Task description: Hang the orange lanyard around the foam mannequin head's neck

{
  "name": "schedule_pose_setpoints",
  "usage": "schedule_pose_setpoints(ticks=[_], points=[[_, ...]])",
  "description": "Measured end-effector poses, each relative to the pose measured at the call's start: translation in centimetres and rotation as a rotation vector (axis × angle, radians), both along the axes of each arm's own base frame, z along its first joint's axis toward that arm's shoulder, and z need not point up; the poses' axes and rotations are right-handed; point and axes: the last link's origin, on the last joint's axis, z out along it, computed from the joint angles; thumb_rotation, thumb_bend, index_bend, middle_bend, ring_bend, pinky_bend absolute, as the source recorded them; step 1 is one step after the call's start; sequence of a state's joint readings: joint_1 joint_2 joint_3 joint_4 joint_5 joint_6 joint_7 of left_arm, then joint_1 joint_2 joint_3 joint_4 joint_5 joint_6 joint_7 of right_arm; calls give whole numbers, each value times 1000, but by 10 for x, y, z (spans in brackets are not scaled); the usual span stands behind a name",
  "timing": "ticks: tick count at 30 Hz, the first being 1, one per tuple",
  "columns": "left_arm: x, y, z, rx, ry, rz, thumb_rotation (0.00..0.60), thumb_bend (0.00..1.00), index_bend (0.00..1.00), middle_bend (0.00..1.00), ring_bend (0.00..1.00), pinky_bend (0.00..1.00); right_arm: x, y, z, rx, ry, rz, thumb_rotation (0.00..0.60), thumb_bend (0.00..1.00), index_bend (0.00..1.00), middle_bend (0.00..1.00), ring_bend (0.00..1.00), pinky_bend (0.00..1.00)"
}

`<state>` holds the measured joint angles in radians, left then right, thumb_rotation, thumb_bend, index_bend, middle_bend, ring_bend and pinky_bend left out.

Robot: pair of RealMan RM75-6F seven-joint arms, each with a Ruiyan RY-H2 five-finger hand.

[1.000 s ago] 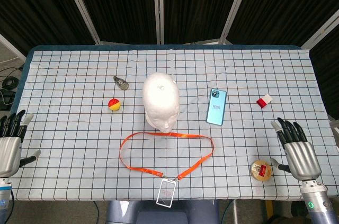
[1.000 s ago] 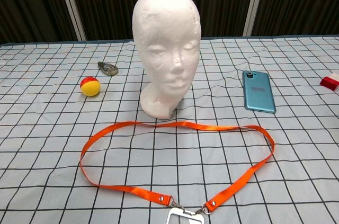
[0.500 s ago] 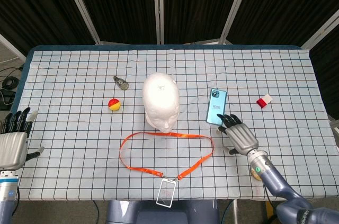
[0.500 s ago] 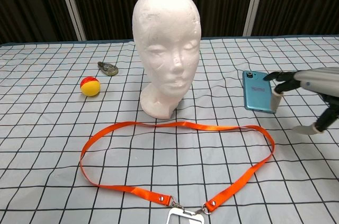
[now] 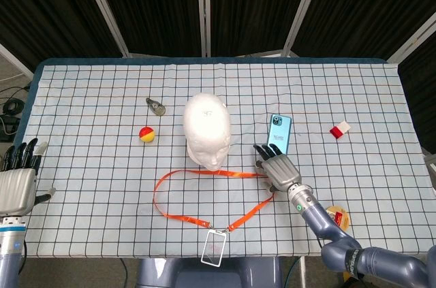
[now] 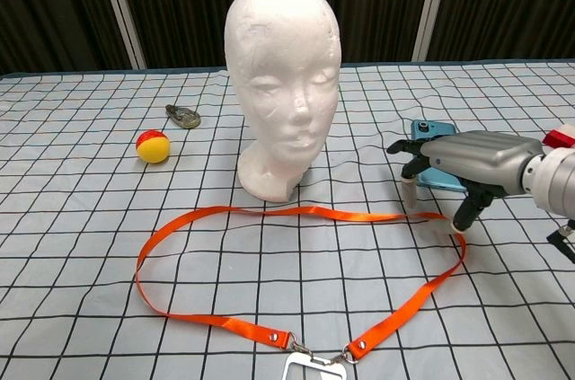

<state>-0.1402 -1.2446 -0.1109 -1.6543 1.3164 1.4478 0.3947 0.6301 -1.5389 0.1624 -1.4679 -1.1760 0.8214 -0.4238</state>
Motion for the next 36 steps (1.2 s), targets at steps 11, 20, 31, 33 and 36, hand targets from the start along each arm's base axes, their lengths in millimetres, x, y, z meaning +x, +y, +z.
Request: schedule_pose_setpoints(ticks=[11,20,31,33,36], points=[[1,0,3,4,-12,-3,600,0,0,0,0,0,3,-3,-9,-28,40,14,600,293,508,0,0,0],[0,0,4,3,-18,-4,600,0,0,0,0,0,-3,-2,-11,-42,70,25,600,365,564,0,0,0],[1,2,-1,-16,-19,-3,600,0,0,0,0,0,-8,-2,-11,-45,57,21,600,438,681,0,0,0],[3,5,-3,-23,-25,-8,600,0,0,0,0,0,-9,-2,-9,-46,46,16,600,438,695,0,0,0],[7,13,-7,-38,-35,-23,600,0,39,0,0,0,-10,-2,-5,-50,26,12,600,438,711,9,0,0]])
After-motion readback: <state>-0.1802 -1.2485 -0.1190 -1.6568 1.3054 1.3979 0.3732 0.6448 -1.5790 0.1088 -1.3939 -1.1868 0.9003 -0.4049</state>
